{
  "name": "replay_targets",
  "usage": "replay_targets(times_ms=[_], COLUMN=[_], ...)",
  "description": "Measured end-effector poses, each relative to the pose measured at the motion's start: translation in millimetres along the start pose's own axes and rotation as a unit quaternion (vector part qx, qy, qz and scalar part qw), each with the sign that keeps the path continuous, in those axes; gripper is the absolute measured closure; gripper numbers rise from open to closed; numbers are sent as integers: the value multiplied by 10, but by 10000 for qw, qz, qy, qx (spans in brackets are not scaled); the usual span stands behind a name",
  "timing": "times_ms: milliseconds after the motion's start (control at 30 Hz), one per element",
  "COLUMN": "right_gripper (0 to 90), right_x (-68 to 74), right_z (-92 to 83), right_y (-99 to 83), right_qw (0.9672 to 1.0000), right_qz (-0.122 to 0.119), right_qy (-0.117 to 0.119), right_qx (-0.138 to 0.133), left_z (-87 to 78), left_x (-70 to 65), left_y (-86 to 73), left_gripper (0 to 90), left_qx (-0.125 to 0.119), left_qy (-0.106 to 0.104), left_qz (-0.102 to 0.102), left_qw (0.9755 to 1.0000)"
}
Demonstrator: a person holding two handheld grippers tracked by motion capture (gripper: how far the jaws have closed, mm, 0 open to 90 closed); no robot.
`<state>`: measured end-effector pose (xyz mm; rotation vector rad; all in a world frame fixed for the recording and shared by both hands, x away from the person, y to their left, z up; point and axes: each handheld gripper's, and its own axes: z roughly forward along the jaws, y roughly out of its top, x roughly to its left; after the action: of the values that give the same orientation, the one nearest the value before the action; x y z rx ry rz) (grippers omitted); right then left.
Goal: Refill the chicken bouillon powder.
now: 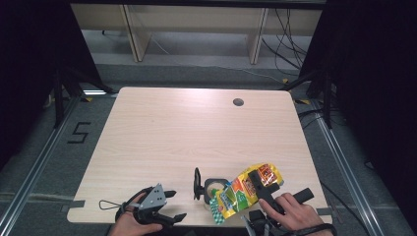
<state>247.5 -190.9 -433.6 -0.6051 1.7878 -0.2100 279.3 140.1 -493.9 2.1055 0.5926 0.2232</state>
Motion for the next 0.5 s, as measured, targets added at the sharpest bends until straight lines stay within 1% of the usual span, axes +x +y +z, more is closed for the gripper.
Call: replay_targets(times_ms=[33,133,167,200,433,467,500], right_gripper=[311,311,311,311,311,311,311], right_x=[3,5,-13,-7,-9,-5,-5], right_z=[4,3,-4,-4,-6,-4,-4], right_y=[-3,-10,-12,-12,-13,-12,-14], right_qw=[10000,10000,10000,10000,10000,10000,10000], right_qz=[-11,22,-91,-40,-37,5,9], right_qy=[-58,-66,0,6,-15,-13,-5], right_qx=[-36,-40,19,28,21,8,6], left_z=[1,-1,0,0,1,0,-7], left_x=[0,0,1,0,4,4,3], left_y=[0,0,0,0,-1,-1,2], left_gripper=[223,223,223,223,223,223,223], left_qx=[-2,3,0,-3,-17,-20,27], left_qy=[-3,-1,-1,-3,-26,-25,-8], left_qz=[-2,0,0,-4,0,0,4], left_qw=[10000,10000,10000,10000,10000,10000,10000])
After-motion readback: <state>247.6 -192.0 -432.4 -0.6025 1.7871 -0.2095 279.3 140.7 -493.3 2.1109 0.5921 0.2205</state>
